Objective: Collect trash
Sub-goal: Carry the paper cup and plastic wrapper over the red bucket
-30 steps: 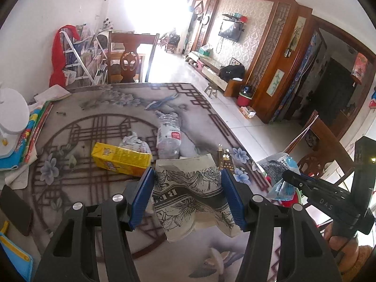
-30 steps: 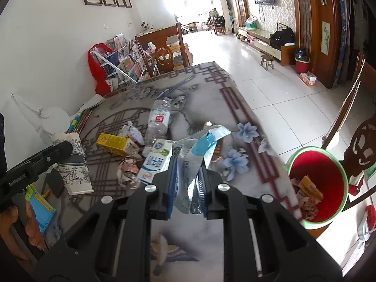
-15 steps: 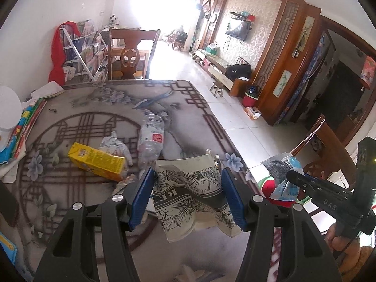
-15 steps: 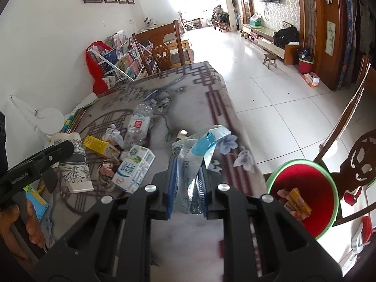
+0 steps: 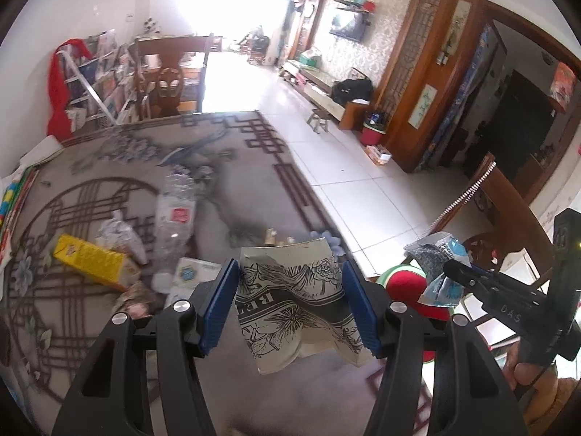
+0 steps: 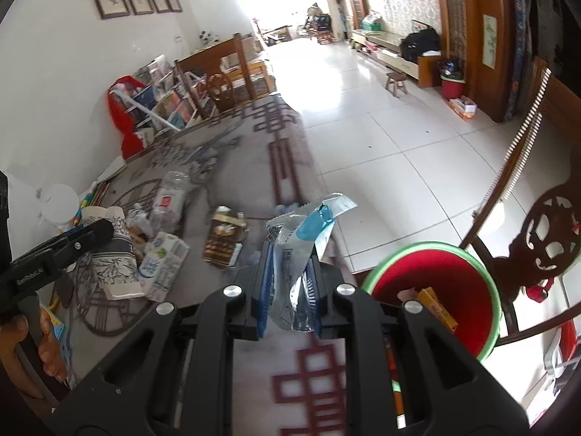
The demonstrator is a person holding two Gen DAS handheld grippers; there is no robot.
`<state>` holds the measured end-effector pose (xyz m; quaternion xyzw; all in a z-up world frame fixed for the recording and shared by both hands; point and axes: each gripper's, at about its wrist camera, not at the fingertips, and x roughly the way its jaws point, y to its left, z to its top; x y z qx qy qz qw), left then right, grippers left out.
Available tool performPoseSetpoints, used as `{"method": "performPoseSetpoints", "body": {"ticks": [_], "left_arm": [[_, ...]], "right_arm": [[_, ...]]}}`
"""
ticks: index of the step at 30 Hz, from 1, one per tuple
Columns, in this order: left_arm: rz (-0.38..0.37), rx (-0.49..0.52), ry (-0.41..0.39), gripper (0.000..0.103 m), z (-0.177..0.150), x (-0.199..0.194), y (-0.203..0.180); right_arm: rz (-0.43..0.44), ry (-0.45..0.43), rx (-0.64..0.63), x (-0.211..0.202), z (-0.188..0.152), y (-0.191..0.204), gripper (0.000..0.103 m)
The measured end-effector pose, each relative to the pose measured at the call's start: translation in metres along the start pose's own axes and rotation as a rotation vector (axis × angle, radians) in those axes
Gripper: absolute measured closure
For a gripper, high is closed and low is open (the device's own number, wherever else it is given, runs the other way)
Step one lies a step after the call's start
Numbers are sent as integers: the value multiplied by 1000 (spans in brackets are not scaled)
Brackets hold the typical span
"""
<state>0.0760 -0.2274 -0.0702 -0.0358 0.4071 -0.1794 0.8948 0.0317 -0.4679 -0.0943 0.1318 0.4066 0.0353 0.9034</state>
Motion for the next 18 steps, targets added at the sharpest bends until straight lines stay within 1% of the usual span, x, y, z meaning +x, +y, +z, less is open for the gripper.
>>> {"method": "performPoseSetpoints", "body": {"ticks": [8,13,18], "left_arm": [[-73,76,39,47,7,30,-56],[-122,130,64,47,8,48,-96],[-159,175,93,47,6,65,-127]], "right_arm": [[-73,14,87,-2,-7,-62,85],[-118,37,148,0,-14,-101,84],[-136,68,211,5,-24,-136,84]]}}
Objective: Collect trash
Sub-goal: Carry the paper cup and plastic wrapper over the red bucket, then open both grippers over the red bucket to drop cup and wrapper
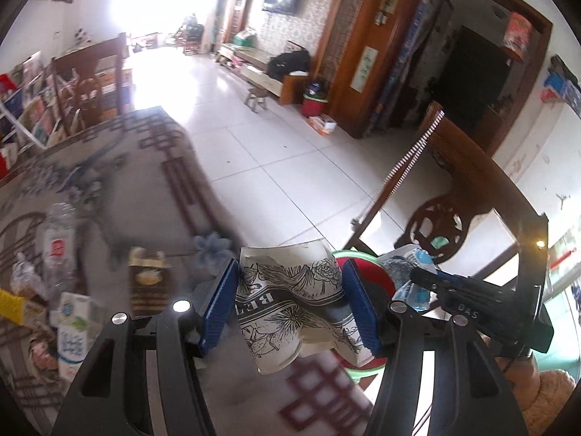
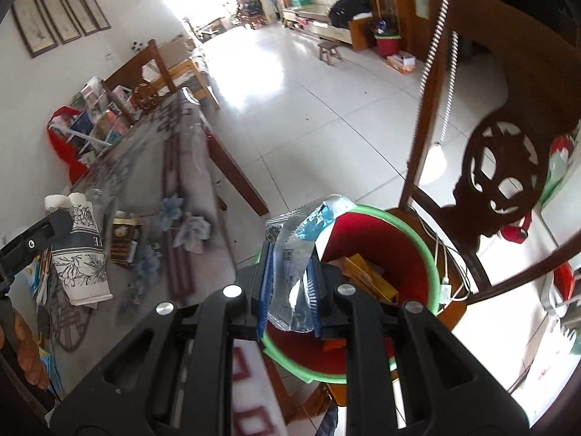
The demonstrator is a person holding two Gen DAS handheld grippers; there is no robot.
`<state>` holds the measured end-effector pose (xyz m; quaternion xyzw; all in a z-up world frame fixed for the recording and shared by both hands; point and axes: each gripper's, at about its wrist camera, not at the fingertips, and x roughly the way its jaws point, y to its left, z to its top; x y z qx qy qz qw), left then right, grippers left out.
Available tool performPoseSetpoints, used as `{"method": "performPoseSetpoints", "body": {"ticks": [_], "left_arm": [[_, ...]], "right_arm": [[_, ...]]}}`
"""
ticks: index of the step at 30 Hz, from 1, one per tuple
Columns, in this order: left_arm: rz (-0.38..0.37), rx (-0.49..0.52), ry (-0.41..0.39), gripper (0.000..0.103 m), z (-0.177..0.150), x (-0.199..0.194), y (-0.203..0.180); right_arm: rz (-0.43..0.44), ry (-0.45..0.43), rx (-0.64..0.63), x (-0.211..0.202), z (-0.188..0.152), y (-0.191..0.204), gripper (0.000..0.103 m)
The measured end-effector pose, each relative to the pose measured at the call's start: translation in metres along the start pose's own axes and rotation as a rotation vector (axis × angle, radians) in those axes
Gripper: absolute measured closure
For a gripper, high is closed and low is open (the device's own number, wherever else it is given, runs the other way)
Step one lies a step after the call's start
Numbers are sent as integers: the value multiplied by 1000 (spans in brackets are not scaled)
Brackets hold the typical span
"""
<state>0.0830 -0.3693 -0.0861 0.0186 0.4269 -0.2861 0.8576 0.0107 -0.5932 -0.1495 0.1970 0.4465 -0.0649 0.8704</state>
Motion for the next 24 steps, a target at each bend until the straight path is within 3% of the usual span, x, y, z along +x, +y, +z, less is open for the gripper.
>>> {"method": "performPoseSetpoints", "body": {"ticks": [18,20,24], "left_arm": [[-168,107,126,46,7,83,-80],[-179,114,128,34,8,86,-85],[-180,128,112,29,6,81,-87]], "right_arm": [[-44,15,71,1,-3,-55,84],[-46,16,80,1,-4,-57,84],[-44,17,101,2,-5,-60,65]]}}
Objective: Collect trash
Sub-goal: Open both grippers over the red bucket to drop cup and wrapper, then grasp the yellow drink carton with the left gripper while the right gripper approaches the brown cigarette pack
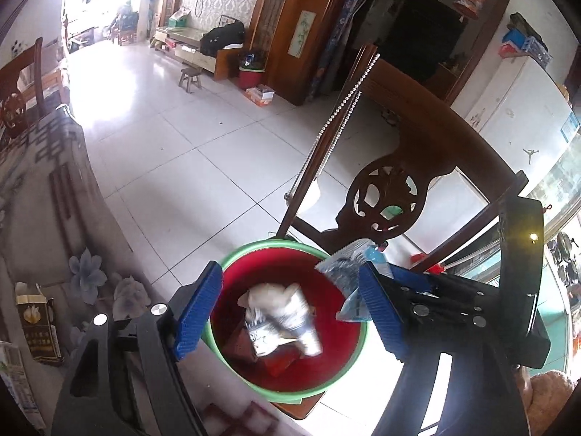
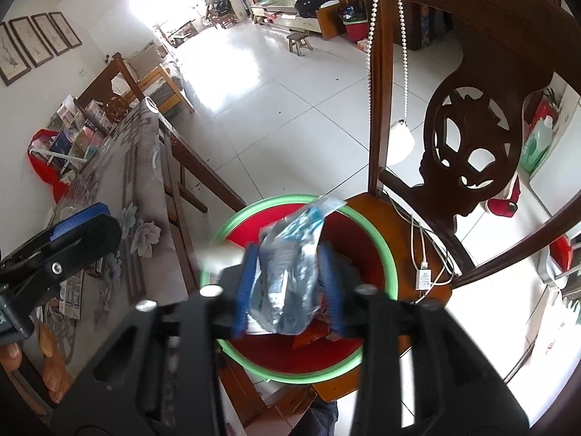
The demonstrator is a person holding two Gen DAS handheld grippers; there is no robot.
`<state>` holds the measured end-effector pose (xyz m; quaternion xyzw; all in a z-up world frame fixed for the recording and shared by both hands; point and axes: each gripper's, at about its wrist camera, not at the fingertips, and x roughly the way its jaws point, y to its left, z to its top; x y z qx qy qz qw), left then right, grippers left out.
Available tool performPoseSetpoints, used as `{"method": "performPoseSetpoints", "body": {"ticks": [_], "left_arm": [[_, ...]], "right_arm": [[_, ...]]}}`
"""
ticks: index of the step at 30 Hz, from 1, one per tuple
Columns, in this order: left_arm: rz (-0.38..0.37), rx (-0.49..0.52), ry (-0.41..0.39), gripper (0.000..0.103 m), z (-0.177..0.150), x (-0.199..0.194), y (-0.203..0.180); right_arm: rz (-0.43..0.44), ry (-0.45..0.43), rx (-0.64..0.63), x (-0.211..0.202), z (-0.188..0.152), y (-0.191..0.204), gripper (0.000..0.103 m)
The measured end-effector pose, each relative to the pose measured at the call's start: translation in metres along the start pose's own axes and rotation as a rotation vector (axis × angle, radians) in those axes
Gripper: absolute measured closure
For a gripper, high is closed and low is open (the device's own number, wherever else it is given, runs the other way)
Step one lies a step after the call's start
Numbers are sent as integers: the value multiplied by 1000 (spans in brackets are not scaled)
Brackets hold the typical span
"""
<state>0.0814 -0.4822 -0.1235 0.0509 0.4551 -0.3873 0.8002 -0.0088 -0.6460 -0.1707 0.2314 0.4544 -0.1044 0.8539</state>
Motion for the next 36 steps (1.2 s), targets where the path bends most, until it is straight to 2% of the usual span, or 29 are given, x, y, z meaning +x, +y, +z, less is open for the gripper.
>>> {"method": "performPoseSetpoints", "body": {"ticks": [8,16,20,23,30,33,36], "left_arm": [[31,-66,-30,29,-5,-22,26],[107,-159,-104,29,-28,-76,70],[194,-276,-148,28,-52,-117,123],[244,-364,-149,28,-69,-142,165],[408,-599,-183,28,-121,-210,295],[444,-699,-166,28,-136,-216,345],[411,-817,-152,28,-150,-212,383]], "right_arm": [[-2,-6,-19,-1,0,15,57],[18,-10,-58,1,-5,50,52],[25,-6,-95,5,-12,82,51],[34,-8,-116,5,-19,111,49],[64,6,-191,5,-51,189,48],[61,10,-216,4,-64,211,47],[54,8,-229,-2,-75,226,47]]}}
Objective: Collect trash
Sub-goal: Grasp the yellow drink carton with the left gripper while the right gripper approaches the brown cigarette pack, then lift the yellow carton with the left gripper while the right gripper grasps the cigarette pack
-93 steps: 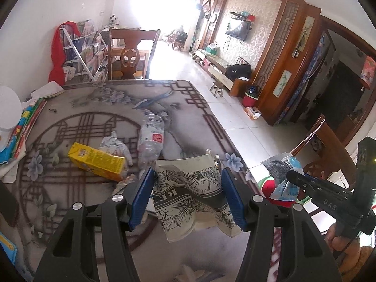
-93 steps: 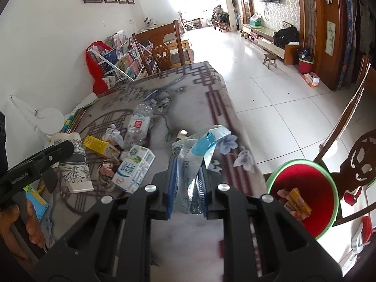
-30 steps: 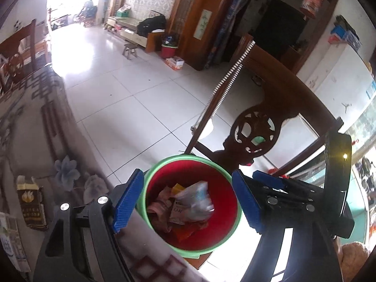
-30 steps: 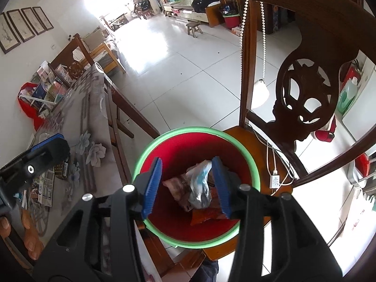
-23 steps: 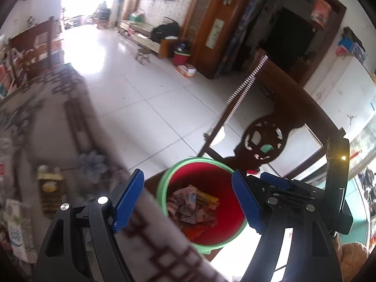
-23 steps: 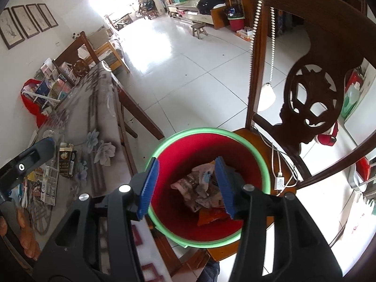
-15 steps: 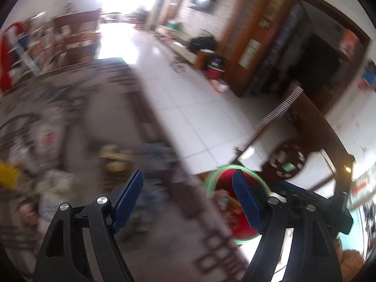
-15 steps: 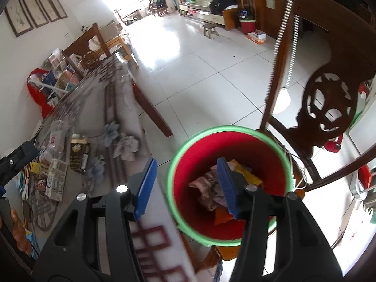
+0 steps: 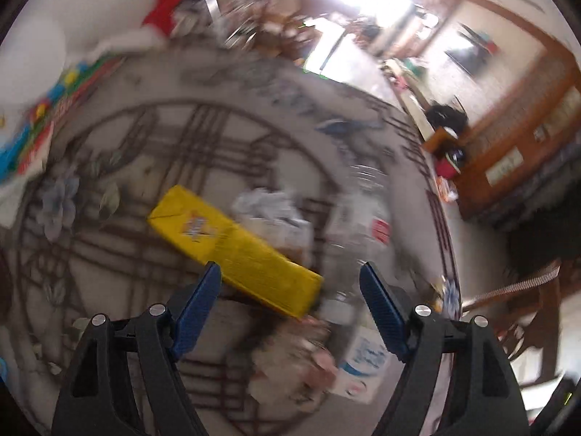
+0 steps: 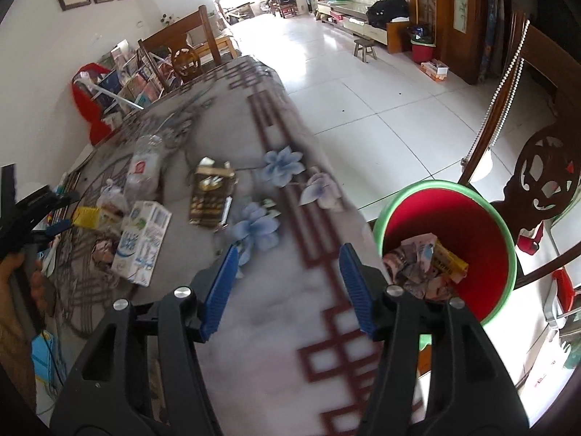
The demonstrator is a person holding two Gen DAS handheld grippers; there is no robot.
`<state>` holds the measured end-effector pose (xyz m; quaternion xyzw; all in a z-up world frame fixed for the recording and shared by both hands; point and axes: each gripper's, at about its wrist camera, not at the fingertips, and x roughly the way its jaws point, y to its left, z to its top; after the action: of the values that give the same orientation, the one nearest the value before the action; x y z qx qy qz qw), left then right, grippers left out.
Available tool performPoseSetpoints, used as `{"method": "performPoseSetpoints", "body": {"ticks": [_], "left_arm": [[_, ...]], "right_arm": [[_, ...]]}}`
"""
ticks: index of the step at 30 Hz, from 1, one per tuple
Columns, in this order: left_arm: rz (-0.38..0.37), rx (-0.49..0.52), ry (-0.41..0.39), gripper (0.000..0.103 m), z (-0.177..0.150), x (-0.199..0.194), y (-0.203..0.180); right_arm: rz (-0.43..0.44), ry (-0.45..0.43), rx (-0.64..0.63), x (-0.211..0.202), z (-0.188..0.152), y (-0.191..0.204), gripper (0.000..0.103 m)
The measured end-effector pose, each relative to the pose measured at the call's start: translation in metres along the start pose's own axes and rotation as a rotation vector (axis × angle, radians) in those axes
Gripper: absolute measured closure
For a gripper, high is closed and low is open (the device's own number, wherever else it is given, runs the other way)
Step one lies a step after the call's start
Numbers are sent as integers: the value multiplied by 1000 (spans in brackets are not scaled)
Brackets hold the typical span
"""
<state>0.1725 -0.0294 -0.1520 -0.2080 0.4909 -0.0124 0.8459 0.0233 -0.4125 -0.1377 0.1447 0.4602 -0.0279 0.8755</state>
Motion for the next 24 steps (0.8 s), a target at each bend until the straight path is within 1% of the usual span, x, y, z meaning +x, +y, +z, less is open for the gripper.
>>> {"method": "performPoseSetpoints", "body": {"ticks": [2,4,7,9,11,12,14,18,21,24], "left_arm": [[-2,-41,23,28,6,12,12],[20,-57,50,26,9,26,19],[10,-90,104,25,13,43,28],[4,-87,130,29,10,52,31],[-30,-71,139,53,8,53,33],[-69,-58,145,58,6,52,33],[-75,-23,151,66,5,48,32],[-111,68,185,69,-5,36,38],[-92,112,195,70,-14,21,53],[-72,127,205,70,-22,7,70]], "right_arm": [[-14,-5,0,-5,-5,6,46],[-27,-6,10,-10,-10,8,45],[-47,-6,21,-14,-17,11,45],[-60,-7,29,-18,-21,10,45],[-67,-6,36,-19,-23,10,45],[-69,-5,38,-19,-23,11,45],[-68,1,39,-16,-24,14,45],[-43,16,7,-6,-21,29,45],[-3,35,-26,6,-15,45,45],[36,56,-40,19,-9,58,45]]}}
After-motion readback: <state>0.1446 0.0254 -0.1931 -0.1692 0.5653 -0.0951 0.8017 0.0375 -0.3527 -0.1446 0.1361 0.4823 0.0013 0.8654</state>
